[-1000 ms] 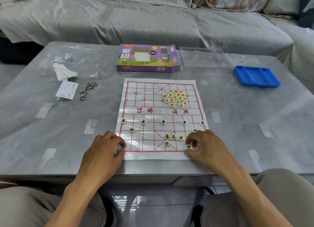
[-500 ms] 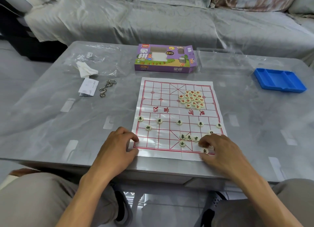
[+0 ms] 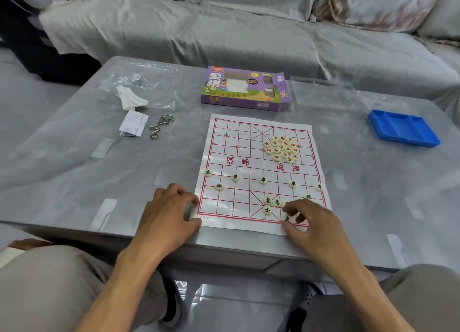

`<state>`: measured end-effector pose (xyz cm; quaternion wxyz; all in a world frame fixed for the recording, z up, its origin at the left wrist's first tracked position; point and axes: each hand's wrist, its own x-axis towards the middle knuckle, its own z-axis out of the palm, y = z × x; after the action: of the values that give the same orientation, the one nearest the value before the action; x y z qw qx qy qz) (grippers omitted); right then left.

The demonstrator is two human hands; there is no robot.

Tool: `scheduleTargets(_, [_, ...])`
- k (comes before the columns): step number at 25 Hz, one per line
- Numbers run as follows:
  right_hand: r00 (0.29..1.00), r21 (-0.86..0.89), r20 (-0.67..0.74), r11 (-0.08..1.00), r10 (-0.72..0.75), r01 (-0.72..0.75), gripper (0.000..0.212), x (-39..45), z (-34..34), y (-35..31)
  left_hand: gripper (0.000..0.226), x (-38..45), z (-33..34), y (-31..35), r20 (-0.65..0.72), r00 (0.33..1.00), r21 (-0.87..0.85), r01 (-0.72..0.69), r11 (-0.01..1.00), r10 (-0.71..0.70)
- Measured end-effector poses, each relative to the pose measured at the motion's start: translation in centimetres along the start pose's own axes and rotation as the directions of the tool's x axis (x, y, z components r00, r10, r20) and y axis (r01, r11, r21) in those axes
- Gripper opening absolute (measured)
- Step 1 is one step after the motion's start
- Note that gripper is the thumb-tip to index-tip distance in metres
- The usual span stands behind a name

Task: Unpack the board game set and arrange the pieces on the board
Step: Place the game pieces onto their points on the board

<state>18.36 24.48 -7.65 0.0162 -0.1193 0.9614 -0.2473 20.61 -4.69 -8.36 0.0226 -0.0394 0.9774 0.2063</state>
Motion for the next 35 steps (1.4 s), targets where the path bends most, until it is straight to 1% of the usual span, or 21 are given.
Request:
scheduleTargets(3, [0.994,0.153,0.004,0.983,-0.106,0.104,0.022,0.8,2.4,-4.3,0.036,-0.1,-0.2,-0.2,0.007,1.000,0.012,-0.001,1.000,0.001])
scheduleTargets(6, [0.979,0.202,0.027,0.960,-0.203,0.193,0.023,2.8,6.2,-8.1,0.033,0.0,-0.3,-0.5,0.000,1.000,0.004,0.000,1.000,0.000])
scheduleTargets(8, [0.975,0.244,0.029,0.948,-0.219,0.206,0.023,4.0,8.2,-9.8,0.034,0.0,-0.3,-0.6,0.001,1.000,-0.012,-0.003,1.000,0.003])
scheduleTargets(10, [0.974,0.231,0.031,0.950,-0.224,0.210,0.022,4.8,9.5,-10.7,0.036,0.1,-0.3,-0.8,0.010,1.000,-0.025,-0.014,1.000,0.014])
scheduleTargets(13, [0.970,0.179,0.026,0.956,-0.241,0.232,0.026,5.0,10.5,-10.6,0.037,0.3,-0.4,-1.1,0.023,0.999,-0.032,-0.031,0.999,0.031])
scheduleTargets(16, [0.970,0.198,0.012,0.951,-0.244,0.237,0.031,4.9,10.6,-10.1,0.036,0.4,-0.3,-1.1,0.007,1.000,-0.032,-0.030,0.999,0.031])
scheduleTargets(22, [0.969,0.237,-0.002,0.941,-0.247,0.241,0.032,4.4,10.9,-9.9,0.043,0.6,-0.3,-1.0,0.010,1.000,-0.025,-0.024,0.999,0.024])
scheduleTargets(26, [0.969,0.253,0.011,0.938,-0.249,0.238,0.034,4.4,10.7,-10.0,0.044,0.6,-0.2,-1.1,0.016,0.999,-0.016,-0.030,0.999,0.030])
scheduleTargets(29, [0.962,0.270,0.061,0.933,-0.265,0.240,0.036,3.9,9.8,-10.0,0.044,0.7,-0.1,-1.1,0.018,0.999,-0.015,-0.030,0.999,0.030])
scheduleTargets(32, [0.971,0.297,0.024,0.929,-0.239,0.221,0.029,2.7,7.6,-8.5,0.042,0.7,0.0,-1.2,0.019,0.999,-0.002,-0.036,0.999,0.036])
scheduleTargets(35, [0.983,0.257,0.017,0.951,-0.182,0.171,0.016,1.5,4.4,-5.7,0.038,0.6,0.0,-1.2,0.009,0.999,-0.009,-0.031,0.999,0.031])
